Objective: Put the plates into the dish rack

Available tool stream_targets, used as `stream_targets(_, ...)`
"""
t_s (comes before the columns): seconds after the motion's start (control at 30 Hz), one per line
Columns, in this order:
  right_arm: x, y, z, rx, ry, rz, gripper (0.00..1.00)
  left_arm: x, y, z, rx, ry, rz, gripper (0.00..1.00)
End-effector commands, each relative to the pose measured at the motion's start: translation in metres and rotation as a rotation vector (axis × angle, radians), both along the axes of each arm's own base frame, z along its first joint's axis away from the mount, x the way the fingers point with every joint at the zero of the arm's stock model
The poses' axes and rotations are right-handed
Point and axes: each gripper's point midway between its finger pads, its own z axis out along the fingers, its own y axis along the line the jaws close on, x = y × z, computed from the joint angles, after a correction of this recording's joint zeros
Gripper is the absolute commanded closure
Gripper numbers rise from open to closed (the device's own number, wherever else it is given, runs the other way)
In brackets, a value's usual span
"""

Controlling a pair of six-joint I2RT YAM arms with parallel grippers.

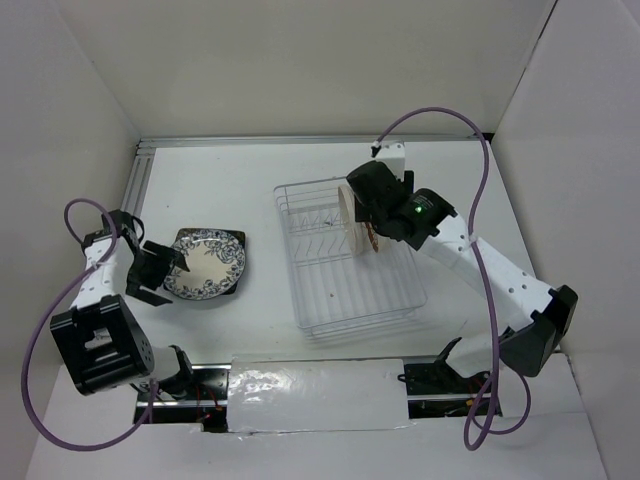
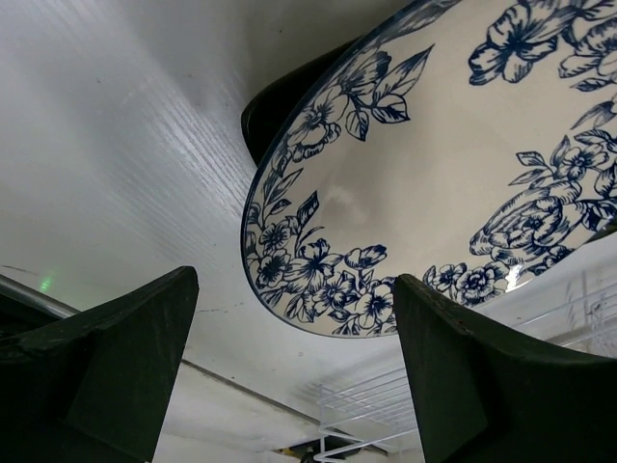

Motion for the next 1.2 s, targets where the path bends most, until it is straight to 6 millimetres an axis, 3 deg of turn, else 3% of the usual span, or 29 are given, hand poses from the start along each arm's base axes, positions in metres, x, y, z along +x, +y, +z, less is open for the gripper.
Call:
stream_targets(0.0,0.000,0.000,0.012,0.030,-0.052,0.005,0.28,0.002,-0.008,-0.011,-0.074,0.029,0.042,0.06)
stream_targets(0.2,-0.002,-0.005,0.005,0.022,-0.040,-0.002,0.27,0.012,-0.023,-0.021,-0.156,-0.054,0.049,0.19)
stream_targets(0.43,-0.003,-0.009,0.006,0.028,-0.042,-0.012,0.26,0.013,-0.024,-0.032,-0.177,-0.034,0.046,0.36)
stream_targets(0.53,-0.002,-0.009,0.005,0.026,-0.037,-0.011,0.26,0.011,-0.026,-0.036,-0.176,-0.037,0.043,0.54)
stream_targets(0.57,-0.002,-0.008,0.003,0.023,-0.033,-0.010,0.26,0.010,-0.025,-0.036,-0.172,-0.036,0.041,0.68)
stream_targets(0.6,-0.002,-0.008,0.003,0.023,-0.033,-0.010,0.26,0.010,-0.025,-0.036,-0.169,-0.036,0.041,0.68)
stream_targets(0.63,-0.002,-0.007,0.002,0.022,-0.029,-0.010,0.26,0.010,-0.024,-0.035,-0.164,-0.039,0.038,0.76)
stream_targets(0.7,-0.001,-0.006,0.001,0.027,-0.025,-0.007,0.26,0.011,-0.022,-0.031,-0.153,-0.044,0.038,0.78)
stream_targets(0.83,0.000,-0.003,0.001,0.032,-0.021,-0.004,0.26,0.014,-0.020,-0.020,-0.135,-0.067,0.017,1.00)
stream_targets(1.17,0.002,0.003,0.000,0.040,-0.012,0.008,0.26,0.027,-0.009,0.027,-0.040,-0.205,-0.022,1.00)
